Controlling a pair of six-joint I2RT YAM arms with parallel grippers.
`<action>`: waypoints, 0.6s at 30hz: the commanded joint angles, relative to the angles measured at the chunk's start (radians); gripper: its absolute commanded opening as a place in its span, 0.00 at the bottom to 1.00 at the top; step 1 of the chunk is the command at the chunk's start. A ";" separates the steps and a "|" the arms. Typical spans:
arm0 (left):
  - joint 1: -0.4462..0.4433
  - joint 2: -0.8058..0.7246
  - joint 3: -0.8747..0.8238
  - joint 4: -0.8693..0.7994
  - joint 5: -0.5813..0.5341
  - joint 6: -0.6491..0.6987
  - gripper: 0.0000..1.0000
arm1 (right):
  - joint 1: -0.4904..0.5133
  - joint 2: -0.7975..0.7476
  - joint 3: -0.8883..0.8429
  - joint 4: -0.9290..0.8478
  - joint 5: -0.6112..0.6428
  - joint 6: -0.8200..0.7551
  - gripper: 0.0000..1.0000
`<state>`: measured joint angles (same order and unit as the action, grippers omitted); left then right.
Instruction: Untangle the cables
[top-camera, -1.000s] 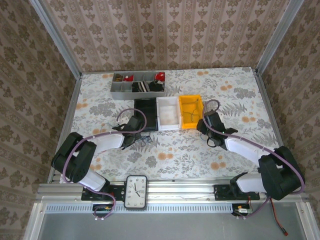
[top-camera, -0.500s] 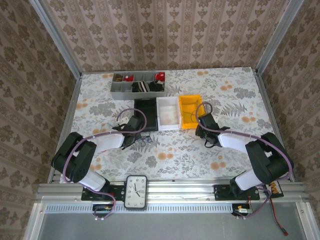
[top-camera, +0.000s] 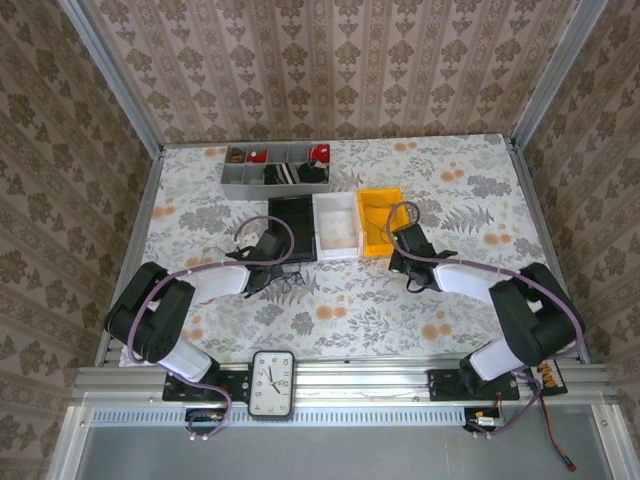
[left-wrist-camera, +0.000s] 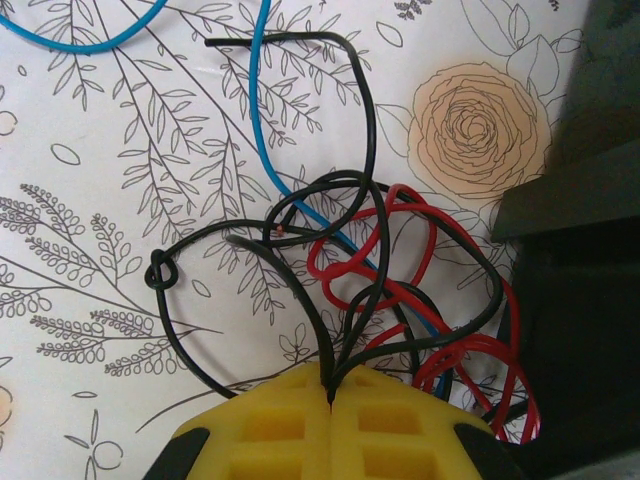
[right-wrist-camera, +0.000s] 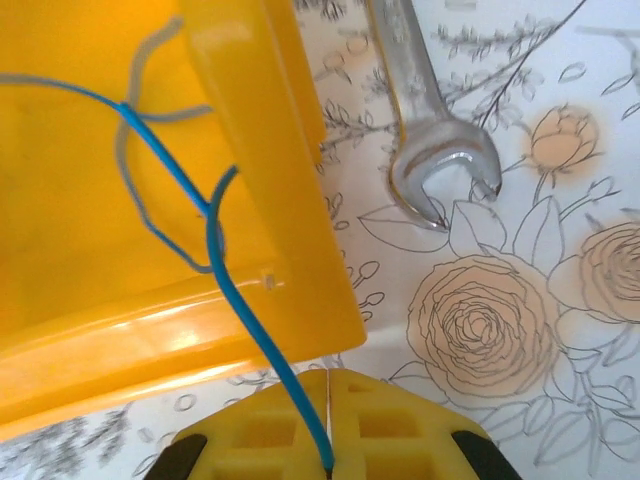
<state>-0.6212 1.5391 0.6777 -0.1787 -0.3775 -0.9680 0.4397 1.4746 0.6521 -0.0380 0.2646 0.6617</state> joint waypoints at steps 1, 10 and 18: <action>0.003 0.013 0.016 -0.013 0.008 -0.014 0.00 | 0.014 -0.128 -0.005 -0.066 0.021 0.006 0.01; 0.006 0.012 0.008 0.016 0.026 0.010 0.00 | 0.013 -0.128 0.141 -0.068 -0.003 -0.024 0.02; 0.006 0.005 0.000 0.039 0.032 0.034 0.00 | -0.016 0.191 0.385 0.007 -0.095 -0.053 0.01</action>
<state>-0.6201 1.5391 0.6777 -0.1558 -0.3588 -0.9634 0.4358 1.5963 0.9813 -0.0605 0.2108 0.6273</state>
